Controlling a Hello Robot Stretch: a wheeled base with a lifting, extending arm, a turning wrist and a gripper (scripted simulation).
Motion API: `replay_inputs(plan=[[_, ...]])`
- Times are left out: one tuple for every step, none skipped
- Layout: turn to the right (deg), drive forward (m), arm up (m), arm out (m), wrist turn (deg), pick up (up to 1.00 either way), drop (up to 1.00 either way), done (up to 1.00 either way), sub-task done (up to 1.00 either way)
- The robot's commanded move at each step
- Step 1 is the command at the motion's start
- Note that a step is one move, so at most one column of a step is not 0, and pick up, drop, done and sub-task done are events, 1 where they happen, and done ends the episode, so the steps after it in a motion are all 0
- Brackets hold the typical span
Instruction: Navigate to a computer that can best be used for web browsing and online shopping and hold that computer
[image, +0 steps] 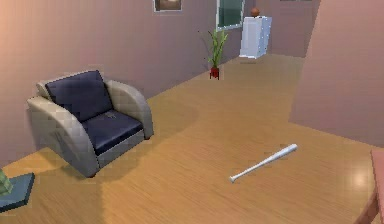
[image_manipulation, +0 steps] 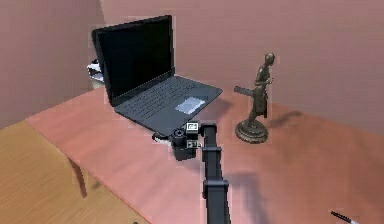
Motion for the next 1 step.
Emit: replay_inputs(plan=[[0.0, 0.0, 0.0, 0.0, 0.0, 0.0, 0.0, 1.0, 0.0]])
